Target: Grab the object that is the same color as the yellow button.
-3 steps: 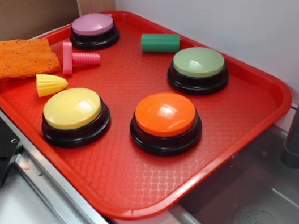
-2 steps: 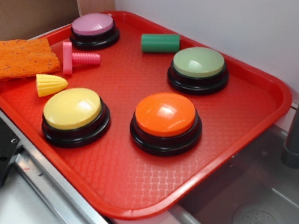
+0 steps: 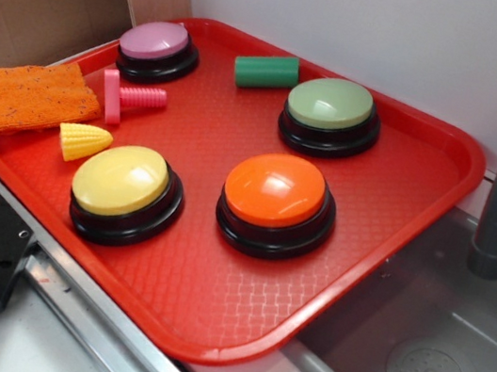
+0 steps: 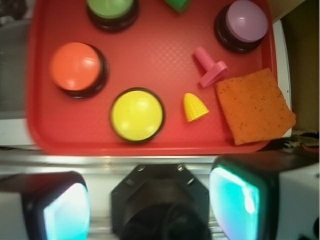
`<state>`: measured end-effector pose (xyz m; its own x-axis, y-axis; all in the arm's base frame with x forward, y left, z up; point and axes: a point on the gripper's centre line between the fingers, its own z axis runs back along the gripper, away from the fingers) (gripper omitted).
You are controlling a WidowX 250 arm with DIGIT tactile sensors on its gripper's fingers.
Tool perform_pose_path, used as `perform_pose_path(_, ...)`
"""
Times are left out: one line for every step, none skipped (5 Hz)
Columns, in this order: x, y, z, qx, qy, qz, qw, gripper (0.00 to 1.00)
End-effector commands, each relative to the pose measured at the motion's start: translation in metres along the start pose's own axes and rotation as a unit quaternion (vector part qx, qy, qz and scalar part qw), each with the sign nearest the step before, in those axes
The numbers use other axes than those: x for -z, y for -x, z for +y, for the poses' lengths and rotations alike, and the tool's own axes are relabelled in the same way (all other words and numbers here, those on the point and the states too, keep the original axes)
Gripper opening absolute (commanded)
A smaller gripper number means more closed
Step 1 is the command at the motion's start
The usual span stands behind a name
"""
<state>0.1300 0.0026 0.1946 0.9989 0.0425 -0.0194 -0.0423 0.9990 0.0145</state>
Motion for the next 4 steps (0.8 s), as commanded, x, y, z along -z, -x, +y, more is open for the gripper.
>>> perform_pose_path(0.067,-0.029,0.037,-0.014,0.011,-0.014,1.000,1.00)
perform_pose_path(0.107,-0.034,0.057,-0.049,0.030,-0.007,0.998,1.00)
perform_pose_path(0.132,-0.040,0.068,-0.068,0.023,-0.001,0.997,1.00)
perform_pose_path(0.150,-0.044,0.073,-0.087,0.026,0.004,0.996,1.00)
